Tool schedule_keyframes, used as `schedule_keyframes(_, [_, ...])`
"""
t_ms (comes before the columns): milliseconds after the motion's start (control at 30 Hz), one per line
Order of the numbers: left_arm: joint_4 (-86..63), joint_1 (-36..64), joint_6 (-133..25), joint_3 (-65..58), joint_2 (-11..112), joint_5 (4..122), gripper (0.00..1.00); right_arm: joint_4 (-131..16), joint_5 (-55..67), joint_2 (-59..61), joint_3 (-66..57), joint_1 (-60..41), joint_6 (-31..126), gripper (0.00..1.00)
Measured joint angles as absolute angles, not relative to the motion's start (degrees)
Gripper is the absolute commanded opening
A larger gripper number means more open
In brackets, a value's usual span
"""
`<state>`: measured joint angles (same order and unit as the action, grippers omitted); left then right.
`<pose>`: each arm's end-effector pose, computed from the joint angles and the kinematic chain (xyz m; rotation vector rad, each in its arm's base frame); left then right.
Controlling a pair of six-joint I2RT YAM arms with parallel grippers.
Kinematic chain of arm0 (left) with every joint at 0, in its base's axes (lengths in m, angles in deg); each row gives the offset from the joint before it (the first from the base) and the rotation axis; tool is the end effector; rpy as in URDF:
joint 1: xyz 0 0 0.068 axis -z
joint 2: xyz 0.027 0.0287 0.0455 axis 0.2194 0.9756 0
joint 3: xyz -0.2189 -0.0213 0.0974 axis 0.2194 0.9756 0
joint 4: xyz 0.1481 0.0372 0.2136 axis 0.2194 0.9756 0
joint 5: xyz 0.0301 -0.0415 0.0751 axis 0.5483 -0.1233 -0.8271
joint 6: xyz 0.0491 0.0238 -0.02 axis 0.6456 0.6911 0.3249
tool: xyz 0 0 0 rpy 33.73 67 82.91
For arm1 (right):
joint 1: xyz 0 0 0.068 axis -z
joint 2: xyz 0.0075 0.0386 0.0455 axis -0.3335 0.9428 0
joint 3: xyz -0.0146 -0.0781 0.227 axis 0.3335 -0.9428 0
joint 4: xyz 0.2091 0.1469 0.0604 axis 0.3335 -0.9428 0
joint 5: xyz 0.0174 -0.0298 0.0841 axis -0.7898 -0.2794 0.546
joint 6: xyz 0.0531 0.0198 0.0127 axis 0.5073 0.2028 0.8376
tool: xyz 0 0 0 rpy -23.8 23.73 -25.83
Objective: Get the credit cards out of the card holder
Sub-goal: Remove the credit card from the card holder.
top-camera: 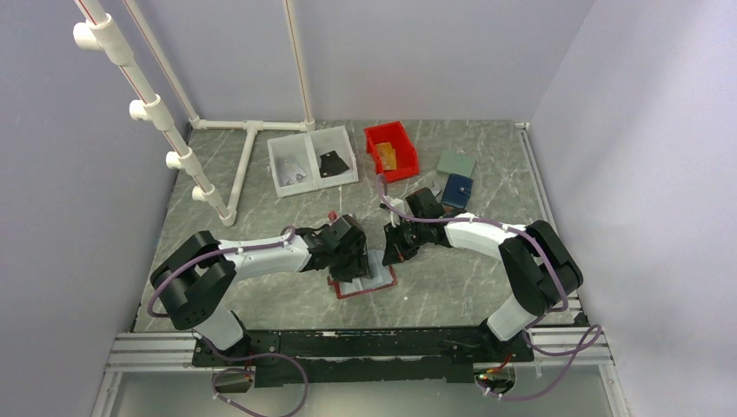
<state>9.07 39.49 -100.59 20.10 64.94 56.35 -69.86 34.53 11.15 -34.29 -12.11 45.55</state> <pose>0.1845 -0.2395 0.1265 -0.1392 2.7921 -0.6403 0.2402 0.1763 0.1192 -0.8387 2.4995 1.0380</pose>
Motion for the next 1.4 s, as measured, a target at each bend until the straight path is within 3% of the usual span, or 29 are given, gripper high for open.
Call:
schedule_keyframes(733, [-0.85,38.88,-100.92,25.19,62.56,59.57,0.77,-70.48,38.14,10.58,-34.22,-12.22,44.02,0.05])
schedule_keyframes(1100, [-2.55,38.66,-102.14,25.28,63.11,59.87,0.77,-70.54,39.34,10.47,-34.22,-12.22,43.58,0.04])
schedule_keyframes(1200, [-2.82,38.57,-102.62,24.95,63.89,59.94,0.76,-70.56,39.51,10.47,-34.22,-12.22,43.56,0.04])
schedule_keyframes(1400, [-1.53,38.42,-103.52,23.64,65.27,59.85,0.61,-70.72,39.49,10.47,-34.22,-12.22,43.51,0.04])
